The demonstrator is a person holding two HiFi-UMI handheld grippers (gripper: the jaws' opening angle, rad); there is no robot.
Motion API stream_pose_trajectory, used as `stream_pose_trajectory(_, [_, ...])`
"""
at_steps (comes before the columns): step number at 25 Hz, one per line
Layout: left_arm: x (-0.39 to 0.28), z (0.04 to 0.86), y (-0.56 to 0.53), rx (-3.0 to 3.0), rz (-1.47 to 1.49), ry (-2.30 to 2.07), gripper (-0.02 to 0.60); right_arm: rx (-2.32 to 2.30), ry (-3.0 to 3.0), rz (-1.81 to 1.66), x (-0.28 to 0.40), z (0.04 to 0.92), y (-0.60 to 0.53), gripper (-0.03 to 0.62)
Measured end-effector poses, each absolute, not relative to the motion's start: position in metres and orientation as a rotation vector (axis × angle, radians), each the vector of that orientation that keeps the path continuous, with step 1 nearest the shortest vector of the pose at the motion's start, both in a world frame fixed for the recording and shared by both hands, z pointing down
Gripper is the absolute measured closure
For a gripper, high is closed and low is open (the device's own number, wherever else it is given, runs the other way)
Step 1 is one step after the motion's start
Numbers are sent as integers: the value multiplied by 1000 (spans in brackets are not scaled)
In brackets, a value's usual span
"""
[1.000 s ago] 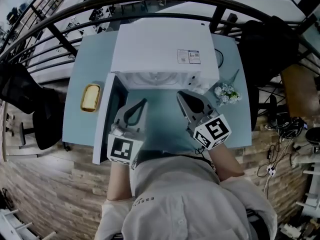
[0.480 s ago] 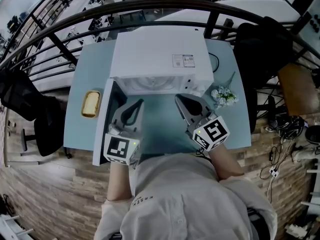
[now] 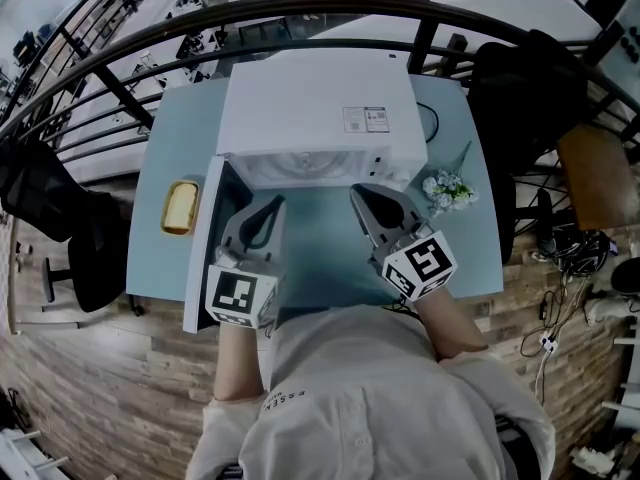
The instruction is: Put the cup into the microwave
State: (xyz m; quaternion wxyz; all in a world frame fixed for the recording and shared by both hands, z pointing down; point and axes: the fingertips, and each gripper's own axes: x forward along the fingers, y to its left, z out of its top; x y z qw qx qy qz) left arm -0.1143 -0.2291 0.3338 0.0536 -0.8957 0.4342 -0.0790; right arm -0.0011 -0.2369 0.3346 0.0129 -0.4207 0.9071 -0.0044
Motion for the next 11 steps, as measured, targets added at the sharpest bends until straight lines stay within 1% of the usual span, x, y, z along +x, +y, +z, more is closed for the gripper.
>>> stream_pose_trajectory(11, [-119, 335, -224, -2709, -253, 1366, 580, -1294, 2819, -35, -7, 338, -233, 579])
